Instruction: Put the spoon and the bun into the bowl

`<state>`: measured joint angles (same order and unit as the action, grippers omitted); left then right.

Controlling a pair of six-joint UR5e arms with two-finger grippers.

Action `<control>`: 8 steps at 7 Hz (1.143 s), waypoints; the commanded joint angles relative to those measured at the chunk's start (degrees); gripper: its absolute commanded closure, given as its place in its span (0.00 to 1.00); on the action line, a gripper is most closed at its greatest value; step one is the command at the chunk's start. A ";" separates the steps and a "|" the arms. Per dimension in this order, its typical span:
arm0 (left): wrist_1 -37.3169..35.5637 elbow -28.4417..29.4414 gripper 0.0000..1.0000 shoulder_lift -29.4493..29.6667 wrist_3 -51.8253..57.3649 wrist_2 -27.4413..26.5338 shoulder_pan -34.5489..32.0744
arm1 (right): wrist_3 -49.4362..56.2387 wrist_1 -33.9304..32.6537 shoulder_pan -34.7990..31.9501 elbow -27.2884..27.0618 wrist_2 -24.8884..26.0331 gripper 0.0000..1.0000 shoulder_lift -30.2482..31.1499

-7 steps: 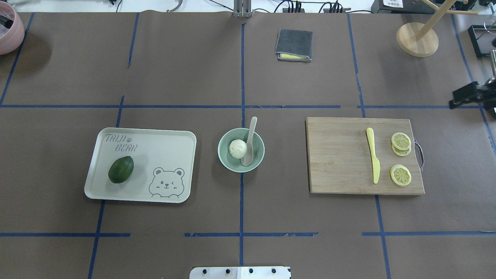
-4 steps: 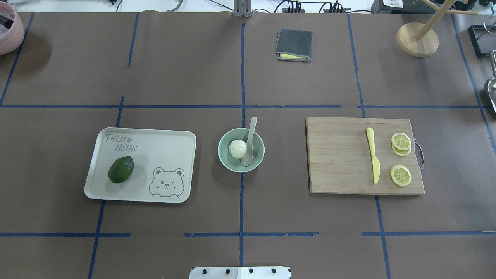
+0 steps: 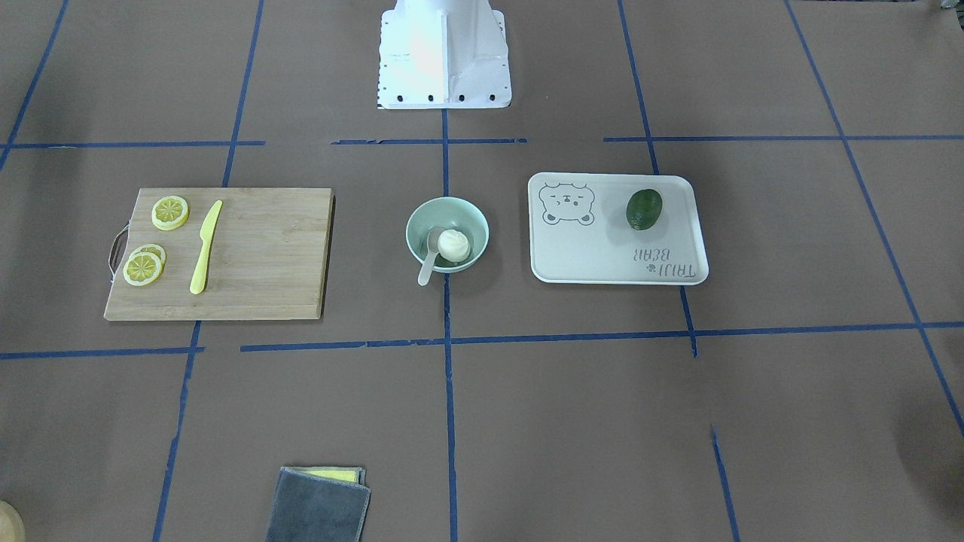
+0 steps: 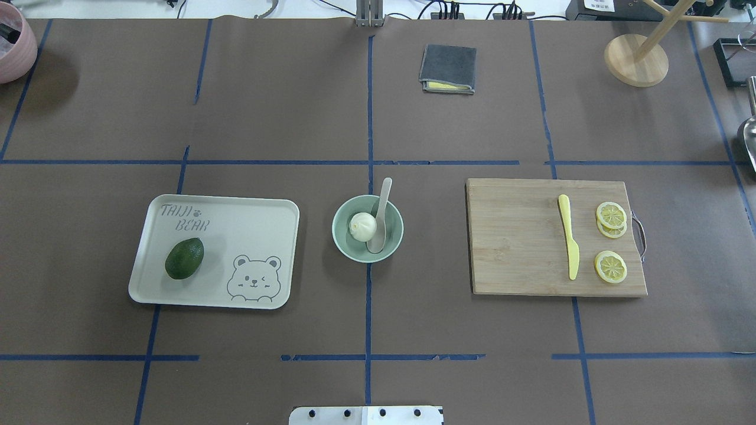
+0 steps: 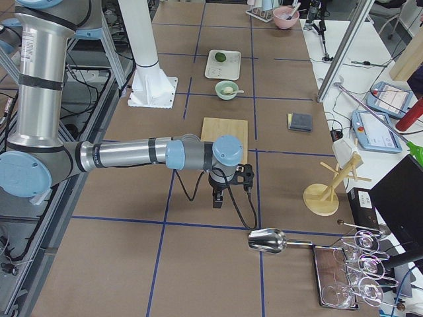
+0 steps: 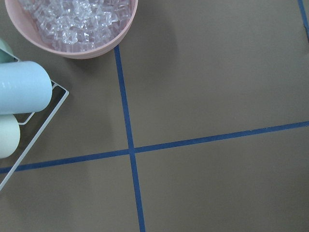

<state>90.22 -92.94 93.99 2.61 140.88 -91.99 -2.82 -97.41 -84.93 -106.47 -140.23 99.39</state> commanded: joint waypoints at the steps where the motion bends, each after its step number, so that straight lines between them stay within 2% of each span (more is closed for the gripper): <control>1: 8.17 2.67 0.00 -1.79 -0.58 -0.08 1.28 | -0.26 0.20 -0.15 -0.14 -0.22 0.00 -0.51; 2: 11.00 3.37 0.00 -2.05 -0.58 -0.07 1.29 | -0.26 0.20 -0.15 -0.05 -0.13 0.00 -0.51; 4: 11.29 0.15 0.00 -0.65 -0.50 -0.08 1.46 | -0.26 0.20 -0.15 -0.40 -0.22 0.00 -0.42; 5: 15.30 3.26 0.00 2.83 -0.84 -0.07 1.72 | -0.09 0.20 -0.15 -0.23 -0.22 0.00 -0.16; 6: 15.51 4.25 0.00 0.26 -0.93 -0.34 1.72 | 0.35 0.12 -0.15 -0.49 -0.48 0.00 0.28; 7: 15.60 4.35 0.00 -2.99 -0.50 -4.43 1.90 | 0.35 0.11 0.03 0.12 -0.14 0.00 -0.24; 8: 14.21 3.48 0.00 -3.80 -0.50 -6.12 3.81 | 0.01 0.20 -0.06 -0.05 -0.13 0.00 -0.51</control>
<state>105.27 -89.05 91.95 1.99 137.30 -89.65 -2.60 -97.26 -84.99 -106.56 -140.45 99.18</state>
